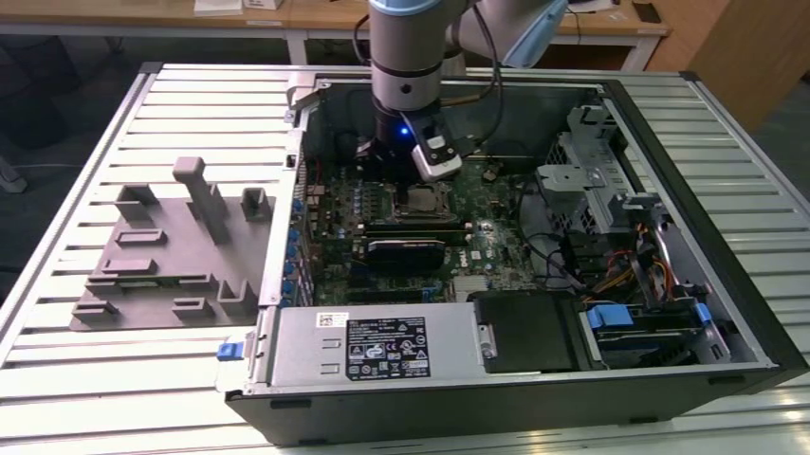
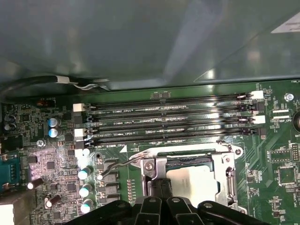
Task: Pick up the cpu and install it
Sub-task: 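Close the cpu cover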
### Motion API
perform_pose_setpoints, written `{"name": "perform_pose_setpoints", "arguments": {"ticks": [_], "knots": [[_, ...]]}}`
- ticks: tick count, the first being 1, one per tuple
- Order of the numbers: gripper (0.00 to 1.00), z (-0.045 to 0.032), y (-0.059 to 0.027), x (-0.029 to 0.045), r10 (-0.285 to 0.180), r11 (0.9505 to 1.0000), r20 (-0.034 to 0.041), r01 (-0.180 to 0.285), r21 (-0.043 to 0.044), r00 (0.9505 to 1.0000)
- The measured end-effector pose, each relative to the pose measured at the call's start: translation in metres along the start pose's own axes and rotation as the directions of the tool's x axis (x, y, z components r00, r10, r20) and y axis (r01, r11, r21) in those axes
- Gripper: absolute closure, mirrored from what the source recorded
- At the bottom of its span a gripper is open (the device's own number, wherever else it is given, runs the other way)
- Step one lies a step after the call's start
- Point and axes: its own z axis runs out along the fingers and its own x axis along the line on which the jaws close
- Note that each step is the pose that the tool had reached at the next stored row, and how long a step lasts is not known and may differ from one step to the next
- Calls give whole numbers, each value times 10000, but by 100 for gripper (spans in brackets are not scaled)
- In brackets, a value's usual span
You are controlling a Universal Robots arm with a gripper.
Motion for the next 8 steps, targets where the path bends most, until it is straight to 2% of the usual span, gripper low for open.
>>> {"name": "perform_pose_setpoints", "arguments": {"ticks": [8], "knots": [[89, -14, 1, -13, -8, 10000, -1, 8, 1, 10000]]}}
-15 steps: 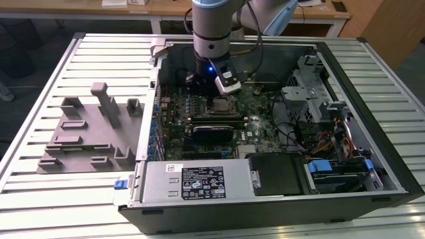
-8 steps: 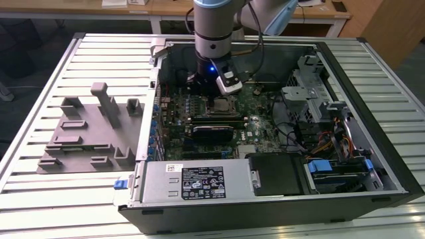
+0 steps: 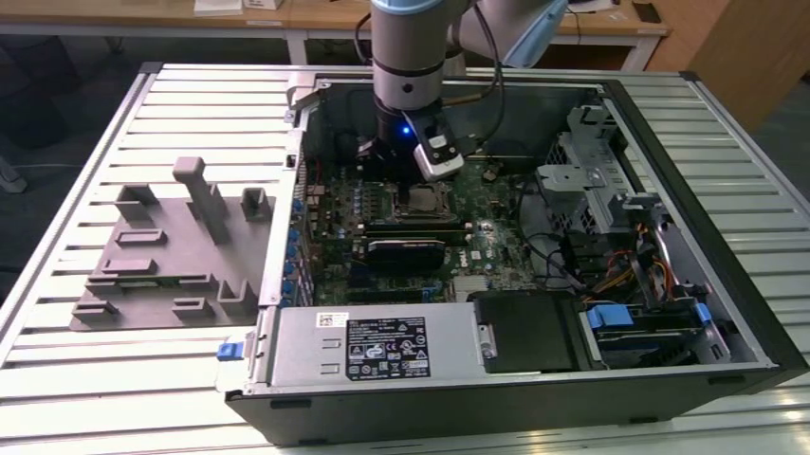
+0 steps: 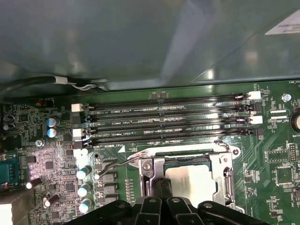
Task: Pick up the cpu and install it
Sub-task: 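Close the cpu cover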
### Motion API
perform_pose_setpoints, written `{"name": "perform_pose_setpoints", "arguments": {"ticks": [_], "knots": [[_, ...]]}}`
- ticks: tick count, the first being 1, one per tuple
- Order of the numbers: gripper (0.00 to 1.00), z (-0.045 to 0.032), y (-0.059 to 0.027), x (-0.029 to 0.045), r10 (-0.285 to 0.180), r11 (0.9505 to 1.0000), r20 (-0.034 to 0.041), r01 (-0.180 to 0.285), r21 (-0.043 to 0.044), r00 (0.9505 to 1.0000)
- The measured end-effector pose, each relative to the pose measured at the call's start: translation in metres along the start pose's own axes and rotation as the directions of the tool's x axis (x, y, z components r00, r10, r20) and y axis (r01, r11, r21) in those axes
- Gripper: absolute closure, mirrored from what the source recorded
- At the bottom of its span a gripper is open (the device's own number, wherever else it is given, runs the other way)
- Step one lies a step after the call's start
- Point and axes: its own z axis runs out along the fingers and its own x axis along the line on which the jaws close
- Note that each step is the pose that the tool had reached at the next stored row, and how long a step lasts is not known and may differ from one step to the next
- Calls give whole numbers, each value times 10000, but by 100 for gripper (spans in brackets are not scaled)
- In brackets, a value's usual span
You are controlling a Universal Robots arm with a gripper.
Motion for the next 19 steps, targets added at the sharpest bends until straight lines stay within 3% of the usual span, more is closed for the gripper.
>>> {"name": "perform_pose_setpoints", "arguments": {"ticks": [7, 15, 19], "knots": [[89, -82, 2, -2, 0, 10000, 1, 0, -2, 10000], [89, -227, 6, -6, 0, 10000, 1, 0, -2, 10000], [89, -249, 7, -6, 0, 10000, 3, 0, -5, 10000]]}}
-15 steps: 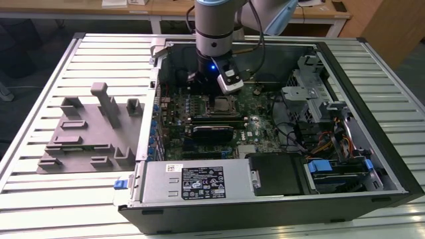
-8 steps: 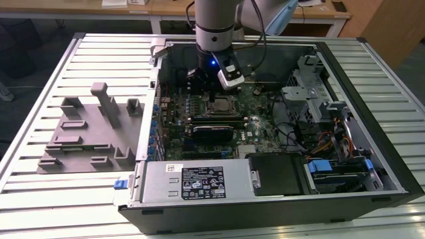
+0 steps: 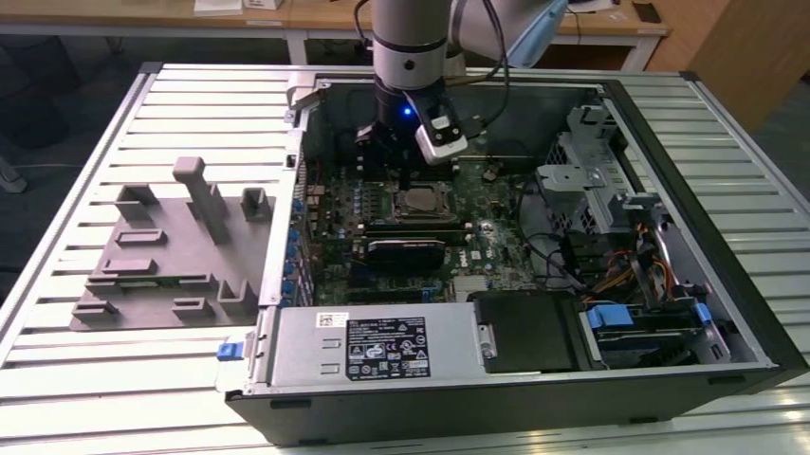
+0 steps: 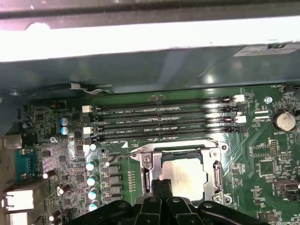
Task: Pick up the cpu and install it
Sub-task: 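Close the cpu cover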
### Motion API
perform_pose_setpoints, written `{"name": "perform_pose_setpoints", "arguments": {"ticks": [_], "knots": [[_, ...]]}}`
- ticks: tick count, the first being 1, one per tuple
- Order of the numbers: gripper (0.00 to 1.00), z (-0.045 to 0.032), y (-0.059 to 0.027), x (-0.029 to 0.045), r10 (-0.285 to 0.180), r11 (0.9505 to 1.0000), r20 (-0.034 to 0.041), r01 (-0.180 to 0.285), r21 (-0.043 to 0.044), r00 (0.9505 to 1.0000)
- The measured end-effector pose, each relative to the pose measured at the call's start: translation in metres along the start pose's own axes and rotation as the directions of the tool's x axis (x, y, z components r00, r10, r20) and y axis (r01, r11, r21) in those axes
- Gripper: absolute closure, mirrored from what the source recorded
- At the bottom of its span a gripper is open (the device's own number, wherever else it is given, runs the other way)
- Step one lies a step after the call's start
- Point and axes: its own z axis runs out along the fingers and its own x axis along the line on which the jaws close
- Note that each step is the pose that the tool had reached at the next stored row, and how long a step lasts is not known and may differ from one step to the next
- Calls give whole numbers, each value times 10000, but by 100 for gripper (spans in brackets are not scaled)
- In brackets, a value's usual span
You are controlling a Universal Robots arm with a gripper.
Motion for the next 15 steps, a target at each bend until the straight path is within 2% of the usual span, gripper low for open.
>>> {"name": "perform_pose_setpoints", "arguments": {"ticks": [4, 15], "knots": [[89, -3, 1, -14, -1, 10000, -3, 1, 5, 10000], [89, 4, 26, -268, 0, 10000, -9, 0, 4, 10000]]}}
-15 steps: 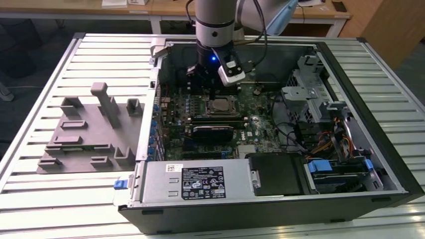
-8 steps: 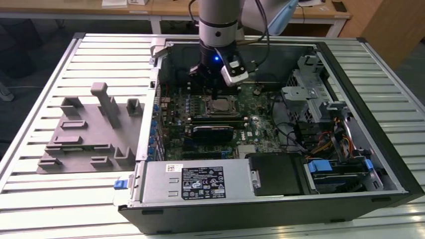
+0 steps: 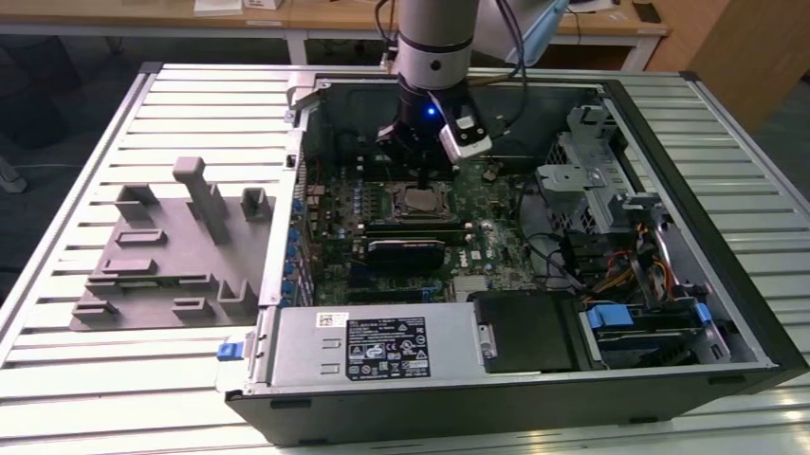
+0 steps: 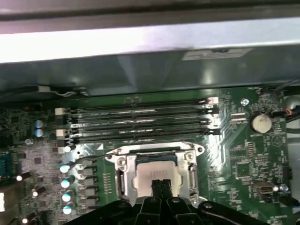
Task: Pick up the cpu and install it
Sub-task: 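Close the cpu cover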
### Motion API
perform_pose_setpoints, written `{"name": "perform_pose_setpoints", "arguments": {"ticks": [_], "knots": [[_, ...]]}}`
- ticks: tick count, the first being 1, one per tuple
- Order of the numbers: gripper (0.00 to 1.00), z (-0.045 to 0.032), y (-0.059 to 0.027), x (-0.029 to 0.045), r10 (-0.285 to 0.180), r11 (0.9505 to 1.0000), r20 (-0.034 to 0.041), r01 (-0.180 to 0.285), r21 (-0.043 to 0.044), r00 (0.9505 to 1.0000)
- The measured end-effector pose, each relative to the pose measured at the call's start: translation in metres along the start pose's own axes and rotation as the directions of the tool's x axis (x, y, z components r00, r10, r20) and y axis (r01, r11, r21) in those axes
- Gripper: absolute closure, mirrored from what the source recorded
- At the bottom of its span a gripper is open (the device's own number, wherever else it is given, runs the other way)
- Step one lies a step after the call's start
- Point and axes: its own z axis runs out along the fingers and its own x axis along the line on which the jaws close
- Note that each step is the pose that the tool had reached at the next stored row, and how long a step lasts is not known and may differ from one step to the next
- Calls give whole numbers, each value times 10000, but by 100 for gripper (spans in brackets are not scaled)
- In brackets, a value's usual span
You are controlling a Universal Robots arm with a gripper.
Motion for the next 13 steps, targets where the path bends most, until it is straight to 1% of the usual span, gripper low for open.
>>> {"name": "perform_pose_setpoints", "arguments": {"ticks": [2, 4, 10, 13], "knots": [[89, 0, 0, -6, -1, 10000, 0, 1, -1, 10000], [89, -16, 1, -7, 0, 10000, 0, 0, 0, 10000], [89, -109, 4, -9, 0, 10000, 0, 0, 0, 10000], [89, -113, 4, -10, 0, 10000, 2, 0, -4, 10000]]}}
